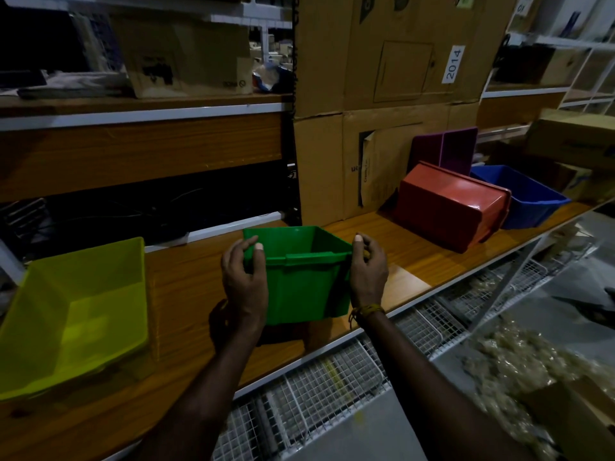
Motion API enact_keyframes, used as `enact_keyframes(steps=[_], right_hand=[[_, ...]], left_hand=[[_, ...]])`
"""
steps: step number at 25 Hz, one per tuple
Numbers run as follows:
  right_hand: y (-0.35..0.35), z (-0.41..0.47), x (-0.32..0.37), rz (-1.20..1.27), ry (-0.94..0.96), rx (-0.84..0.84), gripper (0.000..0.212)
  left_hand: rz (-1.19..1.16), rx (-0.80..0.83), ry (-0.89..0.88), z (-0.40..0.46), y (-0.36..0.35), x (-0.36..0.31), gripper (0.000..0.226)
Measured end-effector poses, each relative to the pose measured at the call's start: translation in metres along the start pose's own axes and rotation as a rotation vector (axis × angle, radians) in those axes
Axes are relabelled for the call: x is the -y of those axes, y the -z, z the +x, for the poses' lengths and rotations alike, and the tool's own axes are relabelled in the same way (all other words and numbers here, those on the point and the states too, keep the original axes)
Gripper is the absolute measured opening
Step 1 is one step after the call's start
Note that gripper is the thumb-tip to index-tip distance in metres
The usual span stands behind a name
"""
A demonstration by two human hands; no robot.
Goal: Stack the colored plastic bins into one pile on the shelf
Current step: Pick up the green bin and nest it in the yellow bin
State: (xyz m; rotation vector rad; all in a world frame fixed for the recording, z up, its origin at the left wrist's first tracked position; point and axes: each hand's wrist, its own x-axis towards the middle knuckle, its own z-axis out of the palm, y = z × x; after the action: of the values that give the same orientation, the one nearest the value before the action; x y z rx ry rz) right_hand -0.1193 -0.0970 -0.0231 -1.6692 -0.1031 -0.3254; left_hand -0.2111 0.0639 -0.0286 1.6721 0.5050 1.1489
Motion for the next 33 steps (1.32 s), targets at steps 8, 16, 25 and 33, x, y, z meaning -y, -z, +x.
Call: enact_keyframes(steps=[8, 16, 25, 33], right_hand=[[-0.009, -0.017, -0.017, -0.017, -0.011, 0.071, 0.025], [-0.009, -0.023, -0.045, -0.188, -0.149, 0.167, 0.019], [-0.028, -0.007, -0.059, -0.377, -0.107, 0.280, 0.020], [-0.035, 0.013, -0.059, -0.671, 0.024, 0.436, 0.028]], left_hand=[[0.249, 0.107, 0.172, -0.004, 0.022, 0.014, 0.030], [0.378, 0.214, 0.285, -0.014, 0.034, 0.033, 0.025], [0.744, 0.328, 0.243, -0.001, 0.009, 0.051, 0.031], [0.994, 0.410, 0.209, 0.007, -0.023, 0.056, 0.039]])
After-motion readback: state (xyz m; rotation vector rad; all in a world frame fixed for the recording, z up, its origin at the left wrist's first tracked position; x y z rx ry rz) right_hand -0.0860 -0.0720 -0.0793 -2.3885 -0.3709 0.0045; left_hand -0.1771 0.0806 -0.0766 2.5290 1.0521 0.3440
